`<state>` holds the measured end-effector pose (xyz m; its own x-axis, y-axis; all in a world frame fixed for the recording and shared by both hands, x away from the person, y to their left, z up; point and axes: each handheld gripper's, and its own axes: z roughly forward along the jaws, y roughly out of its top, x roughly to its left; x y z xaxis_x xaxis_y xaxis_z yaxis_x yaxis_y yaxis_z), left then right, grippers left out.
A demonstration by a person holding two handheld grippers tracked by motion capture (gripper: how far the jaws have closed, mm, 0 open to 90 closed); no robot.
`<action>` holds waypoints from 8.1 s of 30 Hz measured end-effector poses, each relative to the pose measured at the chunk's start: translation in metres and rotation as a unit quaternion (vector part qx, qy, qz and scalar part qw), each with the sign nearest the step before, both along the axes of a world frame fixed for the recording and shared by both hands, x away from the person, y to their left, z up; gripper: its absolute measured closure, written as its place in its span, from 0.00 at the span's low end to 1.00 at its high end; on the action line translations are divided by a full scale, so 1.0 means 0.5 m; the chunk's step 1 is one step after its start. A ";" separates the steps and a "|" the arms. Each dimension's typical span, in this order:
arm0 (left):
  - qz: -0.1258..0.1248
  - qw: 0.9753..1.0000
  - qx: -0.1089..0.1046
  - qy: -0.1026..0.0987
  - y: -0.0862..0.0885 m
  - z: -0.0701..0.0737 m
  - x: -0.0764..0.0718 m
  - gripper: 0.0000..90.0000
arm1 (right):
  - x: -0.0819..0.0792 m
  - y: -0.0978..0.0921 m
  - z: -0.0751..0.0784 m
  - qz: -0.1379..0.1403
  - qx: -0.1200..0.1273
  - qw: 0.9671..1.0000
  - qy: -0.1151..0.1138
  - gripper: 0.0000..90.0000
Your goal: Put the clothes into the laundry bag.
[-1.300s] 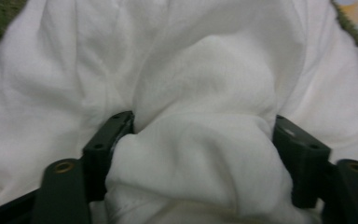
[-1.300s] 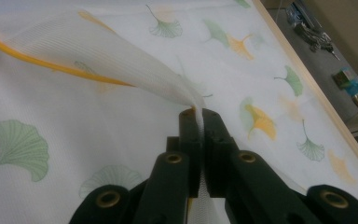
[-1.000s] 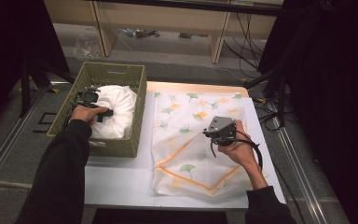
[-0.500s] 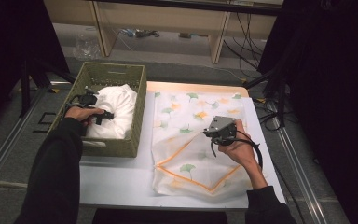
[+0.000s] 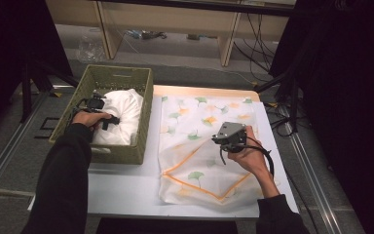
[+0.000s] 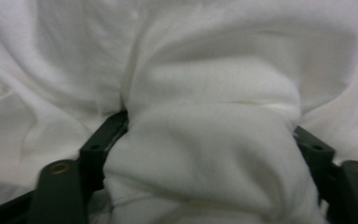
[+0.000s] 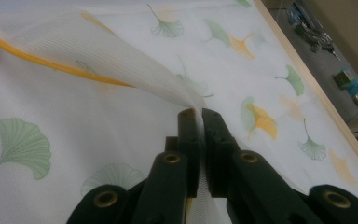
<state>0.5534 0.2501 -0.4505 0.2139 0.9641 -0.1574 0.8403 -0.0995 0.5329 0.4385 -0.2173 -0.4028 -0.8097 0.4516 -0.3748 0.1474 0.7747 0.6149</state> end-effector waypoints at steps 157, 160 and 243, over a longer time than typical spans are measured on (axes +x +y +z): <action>-0.230 0.951 -0.189 -0.083 -0.552 -0.004 -0.249 0.42 | -0.058 0.009 0.106 0.015 0.035 0.997 -0.061 1.00; -0.228 0.950 -0.197 -0.080 -0.543 -0.001 -0.245 0.36 | -0.059 0.004 0.100 0.013 0.033 0.998 -0.053 1.00; -0.251 0.947 -0.137 -0.149 -0.493 0.028 -0.221 0.54 | -0.077 0.015 0.099 0.024 0.032 0.998 -0.047 1.00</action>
<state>0.4431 0.0039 -0.4364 0.7088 0.6609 -0.2467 0.5316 -0.2706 0.8026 0.4001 -0.2096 -0.3534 -0.7935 0.4381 -0.4224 0.0496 0.7383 0.6726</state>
